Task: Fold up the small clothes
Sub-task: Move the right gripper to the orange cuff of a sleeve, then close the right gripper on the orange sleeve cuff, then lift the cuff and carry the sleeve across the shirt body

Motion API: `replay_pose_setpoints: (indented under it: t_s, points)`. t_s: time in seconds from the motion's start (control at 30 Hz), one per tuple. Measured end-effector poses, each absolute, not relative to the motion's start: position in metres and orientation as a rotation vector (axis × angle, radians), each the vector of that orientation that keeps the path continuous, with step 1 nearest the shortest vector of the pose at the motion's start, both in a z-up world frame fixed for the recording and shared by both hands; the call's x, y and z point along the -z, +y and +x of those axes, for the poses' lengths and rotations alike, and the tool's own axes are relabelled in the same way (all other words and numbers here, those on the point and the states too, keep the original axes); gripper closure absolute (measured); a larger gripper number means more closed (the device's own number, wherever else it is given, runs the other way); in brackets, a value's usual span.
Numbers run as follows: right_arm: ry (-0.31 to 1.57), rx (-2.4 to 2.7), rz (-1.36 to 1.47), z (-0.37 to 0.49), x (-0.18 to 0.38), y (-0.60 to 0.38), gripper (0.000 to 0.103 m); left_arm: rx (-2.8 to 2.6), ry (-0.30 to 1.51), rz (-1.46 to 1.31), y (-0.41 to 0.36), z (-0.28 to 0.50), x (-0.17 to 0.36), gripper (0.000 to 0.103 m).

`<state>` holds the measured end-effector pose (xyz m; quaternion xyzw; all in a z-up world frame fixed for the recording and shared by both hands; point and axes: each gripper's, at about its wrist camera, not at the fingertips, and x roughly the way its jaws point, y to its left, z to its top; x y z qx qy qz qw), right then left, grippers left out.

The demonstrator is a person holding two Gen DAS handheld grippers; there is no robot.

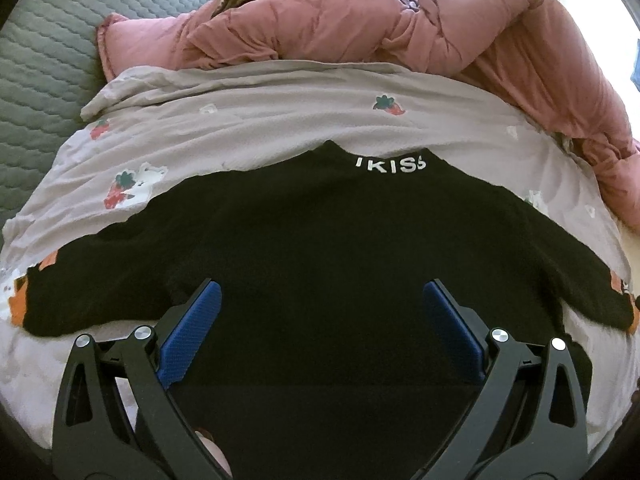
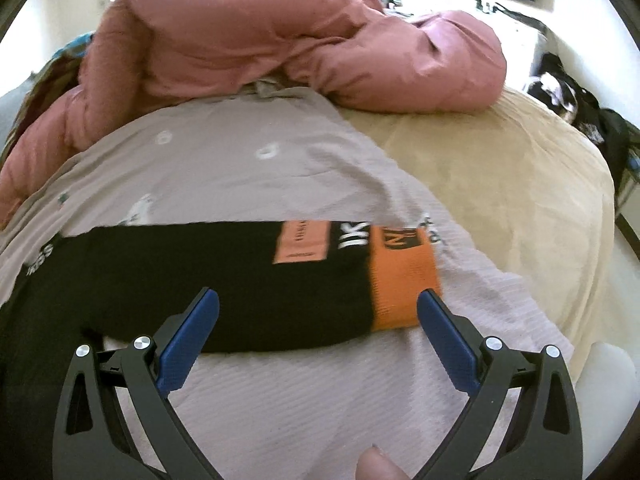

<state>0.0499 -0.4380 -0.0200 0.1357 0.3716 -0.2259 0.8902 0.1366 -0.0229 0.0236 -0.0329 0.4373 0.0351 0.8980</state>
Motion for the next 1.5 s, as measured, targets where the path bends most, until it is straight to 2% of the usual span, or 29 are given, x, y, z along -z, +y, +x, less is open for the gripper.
replay_pose_setpoints:
  t_s: [0.33,0.43,0.5,0.53,0.6,0.63,0.7,0.8,1.07,1.5]
  points:
    - [0.833,0.564,0.363,0.059,0.039,-0.486,0.005,-0.065,0.875,-0.028,-0.035,0.183,-0.026,0.008]
    - [0.845,0.569,0.382,0.064,0.042,-0.493,0.009,-0.057,0.869,-0.023,-0.038,0.192,-0.024,0.008]
    - [0.864,0.573,0.381,0.071,0.046,-0.496,0.024,-0.048,0.857,-0.031,-0.038,0.198,-0.02,0.008]
    - [0.881,0.564,0.396,0.075,0.05,-0.5,0.027,-0.044,0.858,-0.033,-0.038,0.199,-0.018,0.008]
    - [0.913,0.576,0.424,0.08,0.057,-0.507,0.043,-0.037,0.872,-0.04,-0.036,0.203,-0.01,0.008]
    - [0.911,0.578,0.433,0.08,0.059,-0.509,0.047,-0.03,0.876,-0.047,-0.035,0.203,-0.008,0.008]
    - [0.887,0.578,0.422,0.079,0.054,-0.506,0.064,-0.022,0.874,-0.054,-0.031,0.202,-0.003,0.008]
    - [0.848,0.534,0.391,0.079,0.043,-0.497,0.082,-0.022,0.853,-0.042,-0.026,0.199,-0.001,0.008]
    - [0.756,0.493,0.321,0.075,0.001,-0.46,0.086,-0.001,0.803,-0.066,-0.009,0.185,-0.006,0.008]
    - [0.636,0.22,0.232,0.11,-0.07,-0.321,0.086,-0.039,0.777,-0.133,0.037,0.169,-0.017,0.008]
